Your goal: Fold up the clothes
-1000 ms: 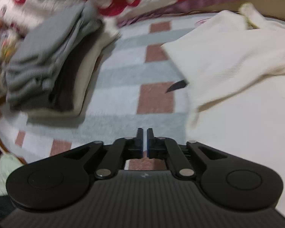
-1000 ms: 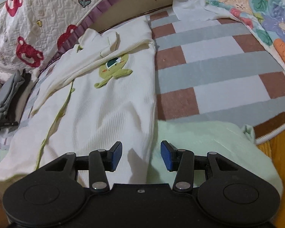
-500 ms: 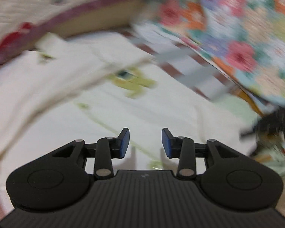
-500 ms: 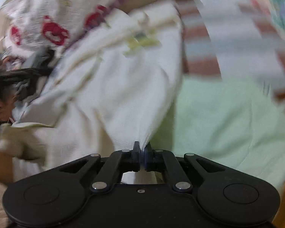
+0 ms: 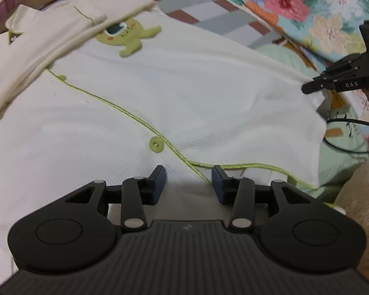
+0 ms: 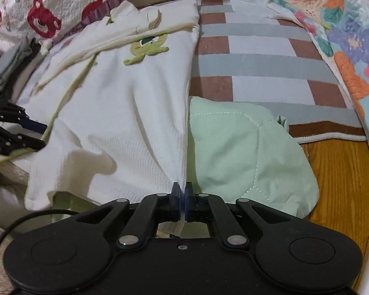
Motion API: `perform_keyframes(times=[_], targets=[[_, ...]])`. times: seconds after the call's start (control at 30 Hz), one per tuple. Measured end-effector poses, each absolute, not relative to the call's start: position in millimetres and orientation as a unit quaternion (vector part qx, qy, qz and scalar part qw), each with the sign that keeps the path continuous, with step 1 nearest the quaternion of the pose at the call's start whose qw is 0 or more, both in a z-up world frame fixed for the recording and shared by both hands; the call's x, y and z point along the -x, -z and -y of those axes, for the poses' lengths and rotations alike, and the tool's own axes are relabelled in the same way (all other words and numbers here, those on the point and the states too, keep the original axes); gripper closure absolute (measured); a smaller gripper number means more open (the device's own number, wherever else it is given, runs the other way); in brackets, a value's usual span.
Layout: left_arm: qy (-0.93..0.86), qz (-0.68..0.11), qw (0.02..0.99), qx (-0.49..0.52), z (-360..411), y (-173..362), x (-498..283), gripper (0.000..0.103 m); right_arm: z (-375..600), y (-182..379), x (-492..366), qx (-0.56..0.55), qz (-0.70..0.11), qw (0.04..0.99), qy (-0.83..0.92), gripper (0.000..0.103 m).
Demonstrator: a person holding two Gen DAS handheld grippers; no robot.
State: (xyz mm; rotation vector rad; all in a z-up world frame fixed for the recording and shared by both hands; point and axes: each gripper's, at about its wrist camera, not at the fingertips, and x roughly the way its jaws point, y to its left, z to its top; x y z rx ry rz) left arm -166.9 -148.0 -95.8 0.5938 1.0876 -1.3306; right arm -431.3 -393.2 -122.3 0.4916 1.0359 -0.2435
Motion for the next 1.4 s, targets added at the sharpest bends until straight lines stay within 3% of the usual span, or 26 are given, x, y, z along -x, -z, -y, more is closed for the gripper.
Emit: perform_keyframes(times=[0.27, 0.43, 0.57, 0.6, 0.63, 0.7, 0.77, 1.03, 1.27, 1.37, 1.4], targets=[[0.663, -0.439, 0.564, -0.224, 171.6, 58.4, 182.1, 0.060, 401.6, 106.5, 438.9, -0.279, -0.433, 0.850, 0.109, 0.100], [0.713, -0.427, 0.516, -0.205, 208.3, 49.7, 207.0, 0.041, 413.6, 97.3, 436.8, -0.328, -0.392, 0.853, 0.103, 0.100], [0.704, -0.431, 0.496, -0.268, 236.6, 69.5, 233.9, 0.040, 423.1, 88.6, 432.5, -0.366, -0.355, 0.855, 0.097, 0.100], [0.694, -0.433, 0.496, -0.290, 242.0, 75.3, 239.3, 0.043, 424.5, 85.8, 430.9, -0.367, -0.349, 0.857, 0.097, 0.100], [0.681, -0.444, 0.495, -0.306, 244.7, 79.7, 240.8, 0.062, 423.5, 81.9, 427.9, -0.350, -0.352, 0.862, 0.100, 0.100], [0.674, -0.450, 0.495, -0.314, 238.9, 77.4, 238.0, 0.086, 421.0, 77.1, 422.5, -0.319, -0.361, 0.870, 0.104, 0.100], [0.667, -0.462, 0.500, -0.304, 231.0, 71.3, 229.7, 0.095, 422.1, 78.9, 419.5, -0.309, -0.368, 0.871, 0.104, 0.100], [0.679, -0.495, 0.522, -0.143, 191.7, 28.8, 178.9, 0.100, 433.4, 94.9, 424.9, -0.310, -0.378, 0.864, 0.120, 0.100], [0.645, -0.523, 0.510, -0.223, 182.6, 54.2, 194.2, 0.100, 432.9, 106.5, 440.3, -0.361, -0.357, 0.855, 0.108, 0.100], [0.638, -0.525, 0.528, -0.197, 172.1, 47.1, 183.3, 0.092, 433.4, 103.6, 440.4, -0.391, -0.332, 0.854, 0.091, 0.100], [0.635, -0.523, 0.539, -0.183, 167.9, 42.5, 177.9, 0.084, 434.3, 99.9, 437.5, -0.398, -0.322, 0.855, 0.080, 0.100]])
